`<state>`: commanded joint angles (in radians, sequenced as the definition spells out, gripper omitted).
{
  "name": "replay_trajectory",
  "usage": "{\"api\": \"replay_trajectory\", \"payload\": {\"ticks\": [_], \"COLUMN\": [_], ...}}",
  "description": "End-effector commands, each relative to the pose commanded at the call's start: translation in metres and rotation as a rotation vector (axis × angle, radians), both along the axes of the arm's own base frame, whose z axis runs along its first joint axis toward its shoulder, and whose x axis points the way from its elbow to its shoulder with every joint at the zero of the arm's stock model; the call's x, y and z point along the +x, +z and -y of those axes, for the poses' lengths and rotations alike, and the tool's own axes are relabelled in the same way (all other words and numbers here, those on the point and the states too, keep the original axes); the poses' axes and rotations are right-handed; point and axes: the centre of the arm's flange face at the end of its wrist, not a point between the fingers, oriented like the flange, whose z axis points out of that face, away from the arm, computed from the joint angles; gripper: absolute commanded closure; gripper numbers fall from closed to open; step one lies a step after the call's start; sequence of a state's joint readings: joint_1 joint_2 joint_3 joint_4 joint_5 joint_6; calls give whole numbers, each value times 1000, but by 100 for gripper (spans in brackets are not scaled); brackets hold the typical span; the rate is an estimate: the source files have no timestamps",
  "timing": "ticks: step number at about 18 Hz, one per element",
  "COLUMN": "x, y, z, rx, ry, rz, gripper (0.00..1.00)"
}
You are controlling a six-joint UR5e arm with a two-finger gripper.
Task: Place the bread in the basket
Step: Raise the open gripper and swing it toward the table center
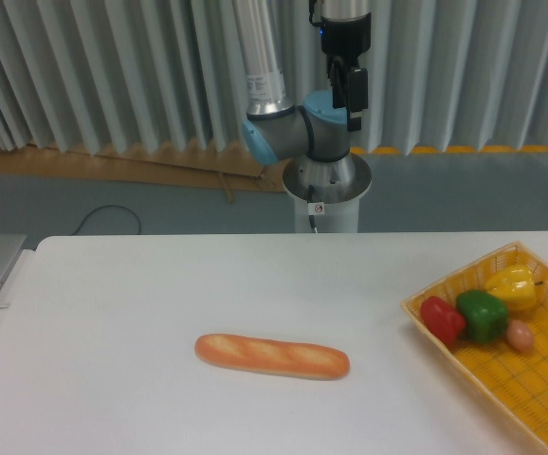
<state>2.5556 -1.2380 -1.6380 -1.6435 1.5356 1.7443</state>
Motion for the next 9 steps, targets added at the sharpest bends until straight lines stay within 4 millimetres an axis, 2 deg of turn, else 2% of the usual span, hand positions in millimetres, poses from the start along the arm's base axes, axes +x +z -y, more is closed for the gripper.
{"api": "replay_trajectory", "payload": {"ticks": [9], "x": [-1], "y": [0], "z": [0], "rx": [5], "ry": [16], "rz": [-6], "gripper": [0]}}
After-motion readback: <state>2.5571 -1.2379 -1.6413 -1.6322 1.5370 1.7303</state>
